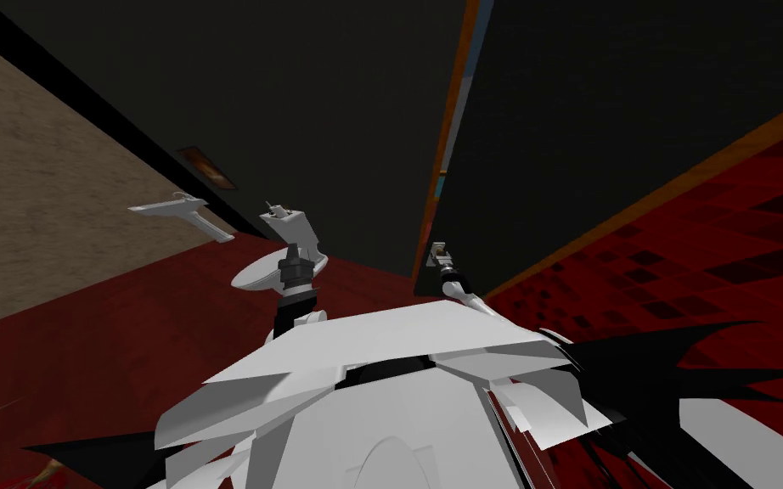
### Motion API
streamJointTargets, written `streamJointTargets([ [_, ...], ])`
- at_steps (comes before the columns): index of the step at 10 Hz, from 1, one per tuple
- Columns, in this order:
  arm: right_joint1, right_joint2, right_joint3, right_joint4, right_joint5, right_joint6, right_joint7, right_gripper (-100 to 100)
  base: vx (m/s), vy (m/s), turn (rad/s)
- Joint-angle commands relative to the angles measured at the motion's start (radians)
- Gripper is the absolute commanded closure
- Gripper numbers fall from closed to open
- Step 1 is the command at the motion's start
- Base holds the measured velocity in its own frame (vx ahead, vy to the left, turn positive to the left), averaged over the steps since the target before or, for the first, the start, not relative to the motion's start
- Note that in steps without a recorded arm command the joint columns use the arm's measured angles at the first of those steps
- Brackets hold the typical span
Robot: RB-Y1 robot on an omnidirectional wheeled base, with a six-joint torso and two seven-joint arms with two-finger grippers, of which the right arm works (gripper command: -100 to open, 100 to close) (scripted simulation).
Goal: Pull the door open
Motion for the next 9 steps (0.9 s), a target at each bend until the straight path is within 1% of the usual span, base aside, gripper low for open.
streamJointTargets([
  [1,-0.011,-0.012,-0.013,0.031,0.000,-0.008,-0.027,-100,0.118,-0.020,0.104],
  [2,-0.007,-0.005,-0.007,0.019,0.001,-0.005,-0.014,-100,0.055,-0.008,0.018],
  [3,-0.007,-0.005,-0.007,0.019,0.001,-0.005,-0.014,100,-0.004,-0.001,-0.021],
  [8,-0.007,-0.005,-0.007,0.019,0.001,-0.005,-0.014,100,-0.010,-0.001,0.001],
  [9,0.000,-0.023,0.007,0.014,0.002,-0.010,-0.032,100,-0.145,-0.051,0.157],
])
